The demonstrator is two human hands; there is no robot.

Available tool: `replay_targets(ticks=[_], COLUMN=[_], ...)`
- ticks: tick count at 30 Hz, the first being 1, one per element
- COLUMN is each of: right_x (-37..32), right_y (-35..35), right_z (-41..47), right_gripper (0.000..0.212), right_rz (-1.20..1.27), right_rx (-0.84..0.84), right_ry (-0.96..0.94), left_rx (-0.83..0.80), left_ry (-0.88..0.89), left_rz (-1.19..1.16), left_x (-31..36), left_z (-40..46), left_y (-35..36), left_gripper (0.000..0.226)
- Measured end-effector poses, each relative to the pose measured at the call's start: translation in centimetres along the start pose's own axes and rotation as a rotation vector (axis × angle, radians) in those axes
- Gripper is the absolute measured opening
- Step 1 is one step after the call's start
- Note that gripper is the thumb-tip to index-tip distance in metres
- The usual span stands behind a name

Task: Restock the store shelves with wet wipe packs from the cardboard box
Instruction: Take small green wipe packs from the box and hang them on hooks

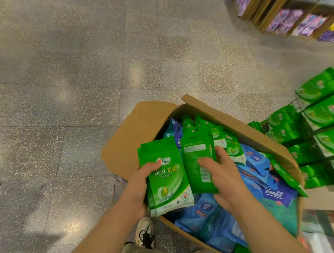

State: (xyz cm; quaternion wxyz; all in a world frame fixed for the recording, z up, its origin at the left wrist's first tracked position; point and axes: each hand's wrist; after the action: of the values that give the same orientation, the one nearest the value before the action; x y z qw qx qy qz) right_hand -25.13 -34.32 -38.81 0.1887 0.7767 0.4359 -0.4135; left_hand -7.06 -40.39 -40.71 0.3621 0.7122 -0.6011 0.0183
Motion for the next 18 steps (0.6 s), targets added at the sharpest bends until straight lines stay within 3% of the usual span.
replay_targets(ticks=[3,5,8,9,11,14,18], right_x=[-1.9,-2.4,-2.5,-2.4,-2.4,-2.2,-1.9], right_y=[-0.2,-0.7,-1.0,-1.1,-1.3,-1.8,-3.0], right_z=[-2.0,-2.6,-3.3,-3.4,-3.7,-4.1,-4.4], right_gripper=[0.041,0.042,0.032,0.038,0.063,0.097,0.101], right_rz=[0.123,0.119,-0.237,-0.409,-0.617,-0.667,-0.705], right_rx=[-0.229,-0.268,-0.204,-0.146,-0.050,-0.023,-0.005], right_ry=[0.017,0.004,-0.124,-0.212,-0.366,-0.381,-0.362], left_rx=[-0.026,-0.041,-0.028,-0.015,0.008,-0.104,-0.200], left_ry=[0.000,-0.012,-0.011,-0.003,0.010,-0.084,-0.085], left_rz=[0.005,0.012,0.012,0.006,0.015,-0.001,-0.022], left_x=[-0.3,-0.3,-0.4,-0.5,-0.9,-1.3,-2.2], left_z=[0.4,0.4,0.7,0.9,0.9,0.5,0.4], left_y=[1.5,2.2,2.9,3.1,3.7,5.0,6.7], left_gripper=[0.026,0.035,0.071,0.075,0.058,0.043,0.066])
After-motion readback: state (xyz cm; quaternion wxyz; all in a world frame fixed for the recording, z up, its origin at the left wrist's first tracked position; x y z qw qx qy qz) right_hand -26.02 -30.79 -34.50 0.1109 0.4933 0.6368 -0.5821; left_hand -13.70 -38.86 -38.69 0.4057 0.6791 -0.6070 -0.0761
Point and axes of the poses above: each hand's wrist, its own z-axis towards the middle knuckle, its own y-axis out of the palm, x = y × z, and after that the axes turned 2 degrees about -z, right-handed
